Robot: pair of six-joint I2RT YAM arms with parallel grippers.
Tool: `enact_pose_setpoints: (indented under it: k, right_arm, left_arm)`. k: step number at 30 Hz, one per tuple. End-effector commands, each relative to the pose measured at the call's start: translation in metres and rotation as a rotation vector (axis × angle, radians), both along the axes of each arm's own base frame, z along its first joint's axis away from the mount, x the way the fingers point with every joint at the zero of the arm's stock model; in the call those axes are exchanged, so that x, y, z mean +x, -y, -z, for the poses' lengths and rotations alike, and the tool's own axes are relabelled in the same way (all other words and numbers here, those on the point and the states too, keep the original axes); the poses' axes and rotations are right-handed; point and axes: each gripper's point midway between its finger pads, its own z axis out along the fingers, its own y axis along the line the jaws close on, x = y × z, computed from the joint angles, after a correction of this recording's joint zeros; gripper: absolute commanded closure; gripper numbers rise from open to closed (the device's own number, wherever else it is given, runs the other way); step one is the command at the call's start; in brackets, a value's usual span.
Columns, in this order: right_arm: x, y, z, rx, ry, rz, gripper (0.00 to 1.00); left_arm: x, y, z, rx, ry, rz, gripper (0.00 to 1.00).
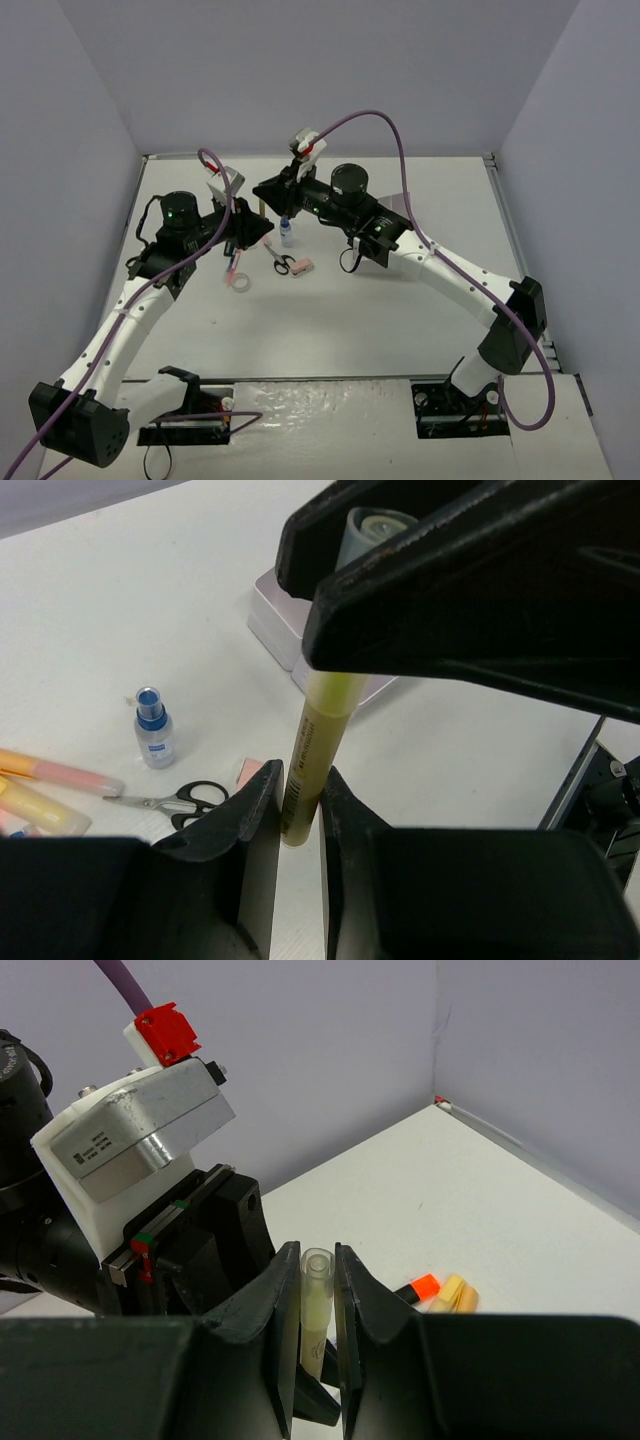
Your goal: Sort the stationery into containers
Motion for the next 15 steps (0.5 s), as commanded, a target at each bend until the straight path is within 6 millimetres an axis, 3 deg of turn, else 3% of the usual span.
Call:
enact_pose_setpoints:
  k: [1,15]
  right_arm:
    - [-0.049,0.003,0.112,-0.276,-0.250,-0.110,1.00]
    - [-0.064,0.003,0.164,-0.332,-0.320,-0.088,1.00]
  left_arm:
    - [0.019,-0.036,-0.167,-0.185,0.473,-0.189,1.00]
    - [0.020,-0.038,-0.173,-0.181,0.493,-0.192,1.00]
